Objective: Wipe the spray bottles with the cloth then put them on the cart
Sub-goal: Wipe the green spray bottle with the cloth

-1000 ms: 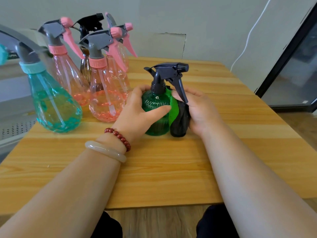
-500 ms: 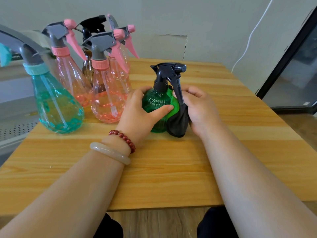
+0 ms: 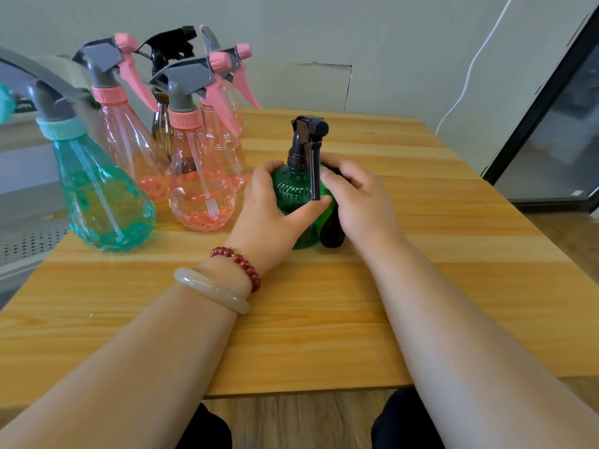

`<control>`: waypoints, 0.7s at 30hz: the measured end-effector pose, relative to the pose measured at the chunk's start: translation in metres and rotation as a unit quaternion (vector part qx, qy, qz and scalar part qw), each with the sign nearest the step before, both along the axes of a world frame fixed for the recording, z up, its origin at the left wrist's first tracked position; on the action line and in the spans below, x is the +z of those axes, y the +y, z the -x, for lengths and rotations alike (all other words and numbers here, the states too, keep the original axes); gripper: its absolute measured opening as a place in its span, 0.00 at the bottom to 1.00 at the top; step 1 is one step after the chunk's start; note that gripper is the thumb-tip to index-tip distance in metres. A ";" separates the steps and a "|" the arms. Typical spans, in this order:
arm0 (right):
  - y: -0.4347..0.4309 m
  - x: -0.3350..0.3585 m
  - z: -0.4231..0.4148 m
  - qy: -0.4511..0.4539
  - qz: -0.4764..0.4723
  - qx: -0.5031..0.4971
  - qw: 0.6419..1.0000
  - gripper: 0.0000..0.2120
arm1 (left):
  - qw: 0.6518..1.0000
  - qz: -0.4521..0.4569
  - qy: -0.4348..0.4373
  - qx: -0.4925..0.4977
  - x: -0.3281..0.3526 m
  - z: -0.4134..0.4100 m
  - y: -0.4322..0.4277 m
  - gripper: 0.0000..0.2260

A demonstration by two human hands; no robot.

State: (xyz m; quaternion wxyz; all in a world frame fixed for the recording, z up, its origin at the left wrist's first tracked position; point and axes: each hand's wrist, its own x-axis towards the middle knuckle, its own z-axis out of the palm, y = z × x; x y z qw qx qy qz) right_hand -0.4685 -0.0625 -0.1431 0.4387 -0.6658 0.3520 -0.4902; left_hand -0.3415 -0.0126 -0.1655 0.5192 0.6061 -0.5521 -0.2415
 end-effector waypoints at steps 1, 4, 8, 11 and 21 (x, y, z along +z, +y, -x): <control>0.000 0.000 -0.001 0.003 -0.003 -0.005 1.000 0.11 | 1.000 0.000 -0.016 0.010 0.000 0.000 0.001 0.33; -0.001 0.003 -0.002 0.035 -0.024 -0.029 0.999 0.10 | 0.999 0.003 -0.037 0.035 0.002 -0.001 0.003 0.34; -0.006 0.002 -0.001 0.095 -0.022 -0.045 0.994 0.11 | 0.999 -0.002 -0.038 0.028 0.004 -0.003 0.004 0.34; -0.003 0.002 0.001 0.062 0.055 -0.055 0.995 0.10 | 1.000 -0.001 -0.017 0.015 0.004 -0.006 0.003 0.36; -0.010 0.000 0.005 0.005 -0.107 -0.038 0.994 0.12 | 1.000 -0.003 0.014 -0.005 0.003 0.000 0.002 0.28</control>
